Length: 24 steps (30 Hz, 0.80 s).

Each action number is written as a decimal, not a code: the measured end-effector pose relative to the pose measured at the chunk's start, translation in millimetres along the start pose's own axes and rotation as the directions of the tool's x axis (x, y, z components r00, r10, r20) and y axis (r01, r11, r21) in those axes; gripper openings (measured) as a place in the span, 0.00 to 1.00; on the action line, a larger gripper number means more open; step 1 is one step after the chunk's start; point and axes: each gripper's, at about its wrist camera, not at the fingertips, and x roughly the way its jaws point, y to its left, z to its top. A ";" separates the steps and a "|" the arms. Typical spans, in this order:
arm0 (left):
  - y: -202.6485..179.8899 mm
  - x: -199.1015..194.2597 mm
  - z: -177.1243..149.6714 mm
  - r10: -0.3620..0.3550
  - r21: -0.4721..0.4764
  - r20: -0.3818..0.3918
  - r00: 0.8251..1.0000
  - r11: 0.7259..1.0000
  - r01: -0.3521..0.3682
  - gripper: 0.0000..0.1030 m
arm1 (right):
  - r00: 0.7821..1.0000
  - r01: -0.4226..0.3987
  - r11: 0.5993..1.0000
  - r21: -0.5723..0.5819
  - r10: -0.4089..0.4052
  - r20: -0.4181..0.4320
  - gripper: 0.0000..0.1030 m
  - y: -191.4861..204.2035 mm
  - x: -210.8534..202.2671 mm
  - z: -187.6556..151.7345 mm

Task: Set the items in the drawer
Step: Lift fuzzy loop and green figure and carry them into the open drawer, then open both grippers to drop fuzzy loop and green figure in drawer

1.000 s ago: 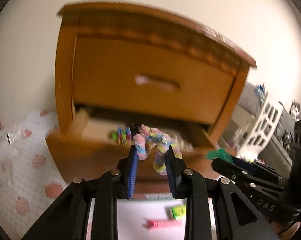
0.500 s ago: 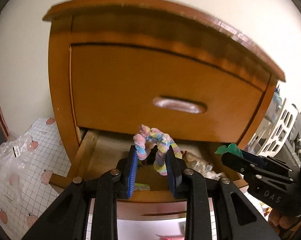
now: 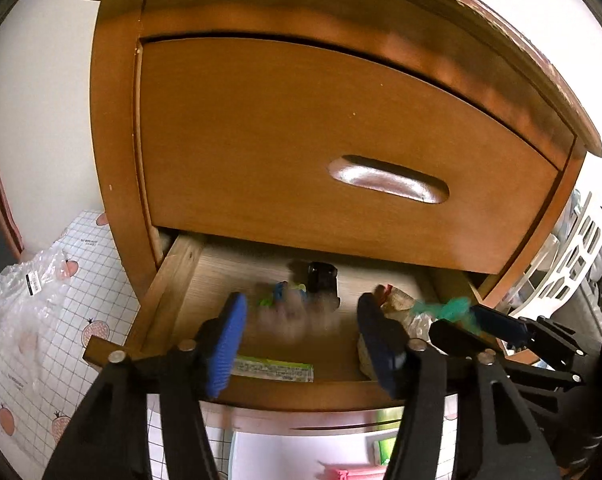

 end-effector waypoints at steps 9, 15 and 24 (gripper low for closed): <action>3.6 0.5 -2.3 0.026 -0.025 -0.020 0.999 0.999 -0.027 0.74 | 1.000 0.013 1.000 0.009 -0.012 -0.010 0.73 -10.6 -5.3 -8.7; 9.7 -2.9 -4.8 0.051 -0.048 -0.013 0.999 0.997 -0.052 0.86 | 1.000 0.022 1.000 0.007 -0.022 0.000 0.87 -16.7 -13.7 -13.7; 19.1 -9.7 -9.9 0.096 -0.083 0.018 0.995 0.992 -0.094 1.00 | 1.000 0.023 1.000 0.005 -0.023 0.005 1.00 -18.3 -18.1 -18.2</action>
